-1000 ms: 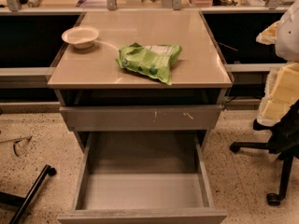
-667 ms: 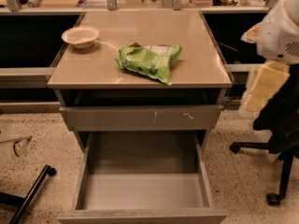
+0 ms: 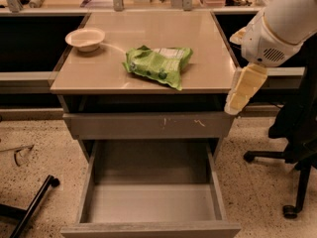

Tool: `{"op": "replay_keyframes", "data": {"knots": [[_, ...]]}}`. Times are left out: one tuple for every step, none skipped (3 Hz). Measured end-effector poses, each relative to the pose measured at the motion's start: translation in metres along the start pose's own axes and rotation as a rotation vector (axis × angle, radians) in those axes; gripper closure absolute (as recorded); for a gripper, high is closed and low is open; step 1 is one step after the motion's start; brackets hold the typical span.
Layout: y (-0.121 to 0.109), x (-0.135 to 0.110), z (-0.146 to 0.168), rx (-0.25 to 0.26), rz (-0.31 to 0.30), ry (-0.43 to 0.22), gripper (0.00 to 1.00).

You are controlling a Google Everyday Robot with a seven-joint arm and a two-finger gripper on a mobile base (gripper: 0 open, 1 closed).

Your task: Place green rice chip bag into middle drawer

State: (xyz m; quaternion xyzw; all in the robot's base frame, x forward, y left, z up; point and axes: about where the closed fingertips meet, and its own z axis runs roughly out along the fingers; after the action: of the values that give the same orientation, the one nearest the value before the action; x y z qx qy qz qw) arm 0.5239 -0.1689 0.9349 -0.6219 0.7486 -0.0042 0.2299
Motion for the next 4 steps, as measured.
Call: {"op": "replay_keyframes", "data": {"knots": [[-0.016, -0.013, 0.033, -0.025, -0.020, -0.068, 0.00], [-0.042, -0.043, 0.095, -0.082, -0.056, -0.161, 0.00], [-0.068, -0.074, 0.161, -0.128, -0.081, -0.247, 0.00], [-0.068, -0.075, 0.162, -0.129, -0.081, -0.247, 0.00]]}}
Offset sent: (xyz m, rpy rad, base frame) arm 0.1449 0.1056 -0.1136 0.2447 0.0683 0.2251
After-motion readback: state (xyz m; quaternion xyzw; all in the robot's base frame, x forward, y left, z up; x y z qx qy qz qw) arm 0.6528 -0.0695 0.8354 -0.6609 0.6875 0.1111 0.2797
